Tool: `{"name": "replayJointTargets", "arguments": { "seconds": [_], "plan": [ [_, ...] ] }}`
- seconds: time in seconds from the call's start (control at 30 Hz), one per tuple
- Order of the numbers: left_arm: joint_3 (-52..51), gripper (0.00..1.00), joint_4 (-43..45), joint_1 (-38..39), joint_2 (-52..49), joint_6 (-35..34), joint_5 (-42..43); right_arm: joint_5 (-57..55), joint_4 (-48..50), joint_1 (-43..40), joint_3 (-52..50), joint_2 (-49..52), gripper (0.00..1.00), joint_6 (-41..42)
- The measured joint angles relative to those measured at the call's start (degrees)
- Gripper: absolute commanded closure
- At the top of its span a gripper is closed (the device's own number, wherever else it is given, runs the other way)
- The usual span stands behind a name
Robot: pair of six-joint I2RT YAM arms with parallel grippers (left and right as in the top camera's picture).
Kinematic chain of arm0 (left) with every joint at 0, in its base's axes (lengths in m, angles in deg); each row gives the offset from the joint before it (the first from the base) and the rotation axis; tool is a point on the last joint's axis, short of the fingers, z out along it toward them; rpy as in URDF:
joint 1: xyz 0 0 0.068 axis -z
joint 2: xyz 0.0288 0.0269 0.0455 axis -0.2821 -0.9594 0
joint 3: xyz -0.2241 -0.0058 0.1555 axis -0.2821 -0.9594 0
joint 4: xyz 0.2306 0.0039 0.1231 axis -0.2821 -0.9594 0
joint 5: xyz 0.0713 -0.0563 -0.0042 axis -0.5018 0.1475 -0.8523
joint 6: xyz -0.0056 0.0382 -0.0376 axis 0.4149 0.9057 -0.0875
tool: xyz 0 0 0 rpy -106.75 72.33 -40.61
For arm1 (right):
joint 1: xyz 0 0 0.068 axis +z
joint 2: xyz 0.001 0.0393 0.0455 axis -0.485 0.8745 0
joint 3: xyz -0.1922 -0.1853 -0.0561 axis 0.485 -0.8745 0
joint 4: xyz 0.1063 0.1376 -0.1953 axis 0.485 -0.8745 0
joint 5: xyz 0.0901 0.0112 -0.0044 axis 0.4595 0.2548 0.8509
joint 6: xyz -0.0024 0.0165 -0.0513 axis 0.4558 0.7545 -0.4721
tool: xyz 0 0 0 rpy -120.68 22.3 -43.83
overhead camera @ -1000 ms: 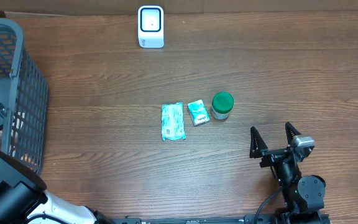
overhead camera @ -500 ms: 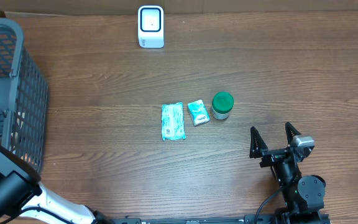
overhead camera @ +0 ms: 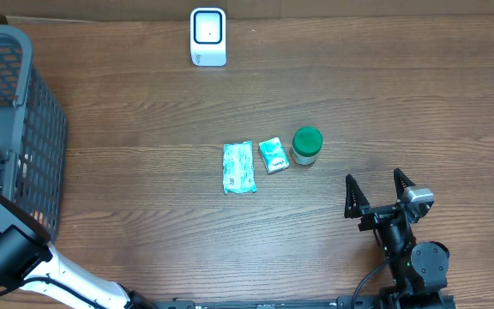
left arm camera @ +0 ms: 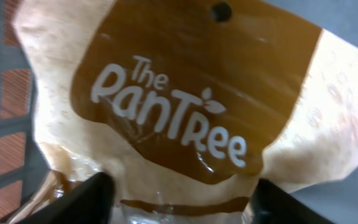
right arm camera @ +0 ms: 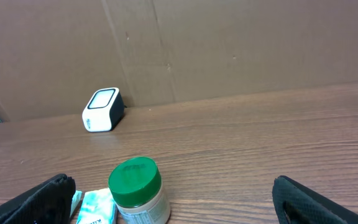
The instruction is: Scan the item barcode
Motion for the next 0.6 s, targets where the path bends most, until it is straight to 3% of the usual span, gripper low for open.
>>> {"name": "replayJointTargets", "arguments": {
  "seconds": [0.1,0.13,0.6],
  "plan": [
    [0.2,0.65,0.7,0.0,0.0,-0.5,-1.0,0.0,0.0,0.0,0.0,0.0,0.0,0.0],
    [0.4,0.67,0.7,0.0,-0.1,-0.7,-1.2,0.0,0.0,0.0,0.0,0.0,0.0,0.0],
    [4.0,0.79,-4.4,0.1,-0.7,-4.2,0.2,0.0,0.0,0.0,0.0,0.0,0.0,0.0]
  ]
}}
